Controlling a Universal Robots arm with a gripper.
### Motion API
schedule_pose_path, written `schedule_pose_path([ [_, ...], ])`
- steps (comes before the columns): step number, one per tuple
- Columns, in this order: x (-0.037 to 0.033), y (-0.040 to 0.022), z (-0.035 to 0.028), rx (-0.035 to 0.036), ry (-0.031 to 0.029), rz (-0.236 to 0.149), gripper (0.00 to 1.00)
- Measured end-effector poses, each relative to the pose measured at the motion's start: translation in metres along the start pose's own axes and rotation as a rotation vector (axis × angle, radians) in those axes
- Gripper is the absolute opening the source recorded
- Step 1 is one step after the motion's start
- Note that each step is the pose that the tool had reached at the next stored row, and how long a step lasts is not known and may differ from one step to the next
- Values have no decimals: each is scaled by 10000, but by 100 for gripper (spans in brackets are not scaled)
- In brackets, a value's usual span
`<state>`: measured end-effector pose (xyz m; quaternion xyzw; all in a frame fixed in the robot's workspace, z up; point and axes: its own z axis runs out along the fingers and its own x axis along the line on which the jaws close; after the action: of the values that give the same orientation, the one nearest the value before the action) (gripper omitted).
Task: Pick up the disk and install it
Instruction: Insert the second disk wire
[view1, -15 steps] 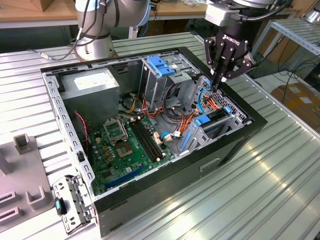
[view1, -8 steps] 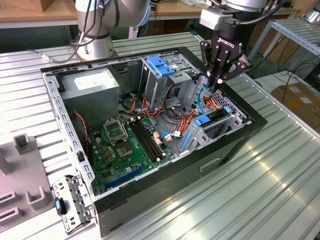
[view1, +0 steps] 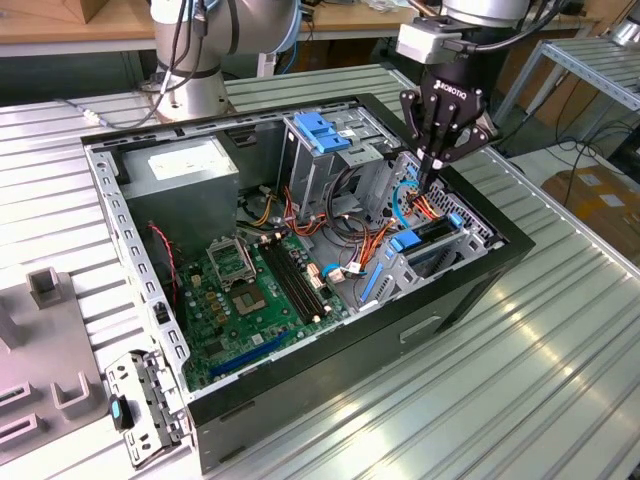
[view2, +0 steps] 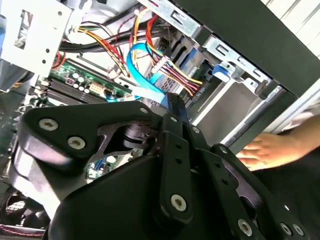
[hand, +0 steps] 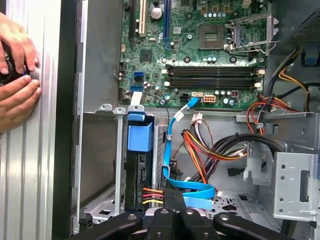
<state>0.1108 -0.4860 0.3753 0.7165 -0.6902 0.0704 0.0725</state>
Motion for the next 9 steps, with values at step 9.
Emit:
schedule_pose_path([
  [9, -36, -2, 25, -35, 930, 0, 18],
])
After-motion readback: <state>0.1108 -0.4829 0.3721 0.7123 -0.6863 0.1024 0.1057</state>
